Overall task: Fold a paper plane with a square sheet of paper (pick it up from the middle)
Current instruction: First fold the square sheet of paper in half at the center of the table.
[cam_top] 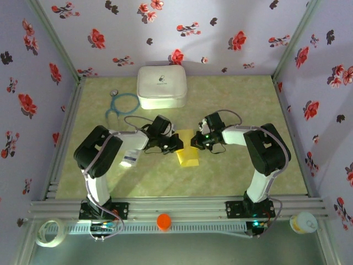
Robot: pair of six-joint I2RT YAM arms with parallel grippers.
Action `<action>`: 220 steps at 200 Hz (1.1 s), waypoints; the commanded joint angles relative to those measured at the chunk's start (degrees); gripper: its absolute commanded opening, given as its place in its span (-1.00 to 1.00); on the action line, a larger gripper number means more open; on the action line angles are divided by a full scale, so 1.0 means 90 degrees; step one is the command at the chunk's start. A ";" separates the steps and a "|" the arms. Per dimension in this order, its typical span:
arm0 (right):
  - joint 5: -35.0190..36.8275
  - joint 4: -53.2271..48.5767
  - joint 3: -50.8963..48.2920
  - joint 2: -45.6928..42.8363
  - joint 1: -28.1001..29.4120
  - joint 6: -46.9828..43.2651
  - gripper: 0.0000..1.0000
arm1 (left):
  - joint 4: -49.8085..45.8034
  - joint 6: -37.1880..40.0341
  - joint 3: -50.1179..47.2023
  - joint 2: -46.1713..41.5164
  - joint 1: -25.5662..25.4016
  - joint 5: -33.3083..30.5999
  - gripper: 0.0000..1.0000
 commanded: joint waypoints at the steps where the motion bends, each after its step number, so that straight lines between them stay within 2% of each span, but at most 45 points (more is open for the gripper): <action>1: 0.0832 -0.0846 -0.0347 0.0284 -0.0026 0.0039 -1.00 | 0.0170 -0.0105 -0.0228 0.0186 0.0001 0.0134 -0.90; 32: 0.0870 -0.0899 -0.0353 0.0278 -0.0042 0.0005 -1.00 | 0.0081 0.0062 -0.0515 0.0225 0.0030 0.0083 -0.91; 58: 0.0861 -0.0890 -0.0355 0.0277 -0.0045 0.0009 -1.00 | -0.0209 0.0721 -0.0700 0.0124 0.0077 -0.0132 -0.88; 79: 0.0863 -0.0900 -0.0355 0.0265 -0.0045 0.0003 -1.00 | -0.0221 0.0870 -0.0784 0.0059 0.0095 -0.0124 -0.87; 148: 0.0907 -0.0918 -0.0385 0.0181 -0.0045 0.0016 -1.00 | -0.0111 0.0322 -0.0376 -0.0593 -0.0034 -0.0008 -0.86; 220: 0.0909 -0.0938 -0.0385 0.0186 -0.0045 0.0014 -1.00 | 0.0599 -0.0113 -0.0481 -0.0157 -0.0111 0.0463 -0.87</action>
